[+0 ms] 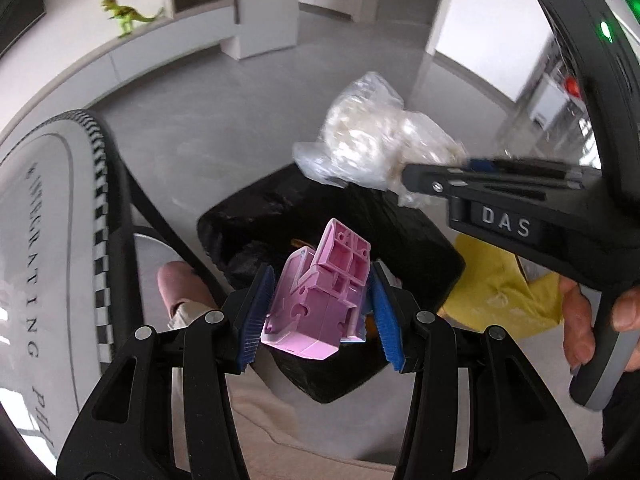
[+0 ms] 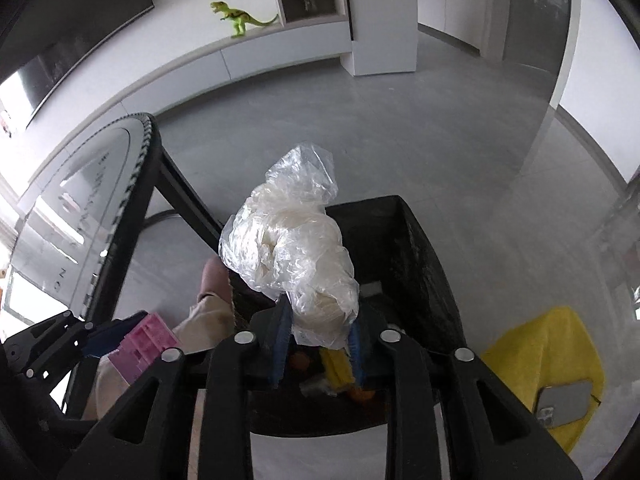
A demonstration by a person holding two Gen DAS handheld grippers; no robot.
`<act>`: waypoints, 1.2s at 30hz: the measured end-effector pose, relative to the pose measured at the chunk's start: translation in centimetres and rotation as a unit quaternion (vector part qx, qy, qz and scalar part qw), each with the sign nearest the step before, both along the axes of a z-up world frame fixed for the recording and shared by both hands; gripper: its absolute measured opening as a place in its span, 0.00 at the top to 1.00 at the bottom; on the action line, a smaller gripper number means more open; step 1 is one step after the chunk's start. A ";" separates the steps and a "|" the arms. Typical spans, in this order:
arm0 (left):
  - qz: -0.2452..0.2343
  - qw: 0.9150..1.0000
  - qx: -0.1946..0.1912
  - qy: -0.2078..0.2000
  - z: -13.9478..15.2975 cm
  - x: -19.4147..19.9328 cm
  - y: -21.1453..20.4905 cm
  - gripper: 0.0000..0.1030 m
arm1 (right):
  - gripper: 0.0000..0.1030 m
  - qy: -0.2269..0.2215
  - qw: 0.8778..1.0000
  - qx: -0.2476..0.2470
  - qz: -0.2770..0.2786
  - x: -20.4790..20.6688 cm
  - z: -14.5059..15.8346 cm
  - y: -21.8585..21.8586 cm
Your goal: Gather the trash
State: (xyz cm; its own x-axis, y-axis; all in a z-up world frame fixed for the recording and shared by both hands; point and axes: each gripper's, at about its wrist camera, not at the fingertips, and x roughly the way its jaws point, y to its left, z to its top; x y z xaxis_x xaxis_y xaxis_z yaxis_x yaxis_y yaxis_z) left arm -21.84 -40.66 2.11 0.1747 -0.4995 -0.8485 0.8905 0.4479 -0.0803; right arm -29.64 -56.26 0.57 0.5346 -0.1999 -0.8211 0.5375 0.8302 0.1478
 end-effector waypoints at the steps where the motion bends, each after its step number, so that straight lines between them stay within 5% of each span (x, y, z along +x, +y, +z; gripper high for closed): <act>1: -0.004 1.000 0.011 -0.005 -0.1 -0.2 -0.3 0.25 | 0.58 0.001 1.000 -0.007 -0.010 -0.2 0.0 -0.1; 2: -0.003 1.000 0.018 -0.015 -0.1 -0.4 -0.6 0.08 | 0.47 -0.001 1.000 -0.014 -0.016 -0.5 0.1 -0.1; 3: 0.000 0.999 0.015 -0.029 0.0 -0.7 -0.6 0.06 | 0.45 -0.005 1.000 -0.020 -0.021 -0.7 0.3 -0.2; 22: 0.021 0.999 -0.013 -0.021 1.0 0.7 1.3 0.06 | 0.44 -0.020 0.999 -0.033 -0.023 -0.7 2.3 0.8; 36: 0.060 0.997 -0.039 -0.025 2.7 2.3 5.3 0.06 | 0.20 -0.045 0.997 -0.057 0.009 1.6 5.5 4.1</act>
State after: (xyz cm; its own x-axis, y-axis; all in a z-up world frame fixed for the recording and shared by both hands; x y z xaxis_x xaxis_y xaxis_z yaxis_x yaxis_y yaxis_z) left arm -19.50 -35.41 4.79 0.2786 -0.5363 -0.7967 0.8344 0.5459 -0.0757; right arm -28.08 -52.15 6.02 0.6097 -0.2789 -0.7420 0.5108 0.8541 0.0986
